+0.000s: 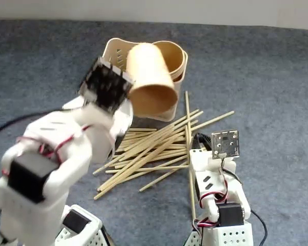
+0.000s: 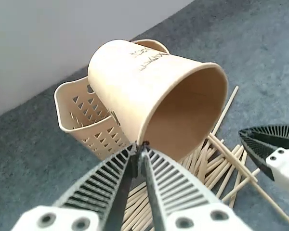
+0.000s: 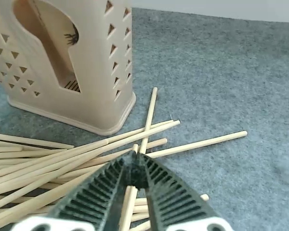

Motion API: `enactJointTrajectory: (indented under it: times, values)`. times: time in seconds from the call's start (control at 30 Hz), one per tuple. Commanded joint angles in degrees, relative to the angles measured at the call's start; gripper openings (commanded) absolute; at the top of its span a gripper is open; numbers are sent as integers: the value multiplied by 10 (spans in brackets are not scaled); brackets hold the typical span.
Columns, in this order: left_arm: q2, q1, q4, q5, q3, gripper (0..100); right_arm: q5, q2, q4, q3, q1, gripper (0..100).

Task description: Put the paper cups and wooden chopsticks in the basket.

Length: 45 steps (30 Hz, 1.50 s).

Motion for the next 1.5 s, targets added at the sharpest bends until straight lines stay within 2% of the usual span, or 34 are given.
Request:
enactJointTrajectory:
  times: [0.0,0.27,0.43,0.73,1.07,1.3,1.47]
  values:
    - [99,-4,-5,44,-112,6,6,-7,-13,-5,7,6]
    - [229,-3,-5,98,-249,6,6,-7,-13,-5,6,6]
    - [290,-2,-5,101,-296,6,7,-7,-13,-5,6,6]
    - [320,-1,-1,127,-301,6,7,-7,-13,-5,6,6]
    - [324,-5,3,126,-300,12,7,-7,-13,-4,6,6]
    - [326,-44,-7,128,-298,175,7,-7,-13,-4,6,6]
    - [326,-90,-34,129,-298,178,8,-7,-13,-4,6,6]
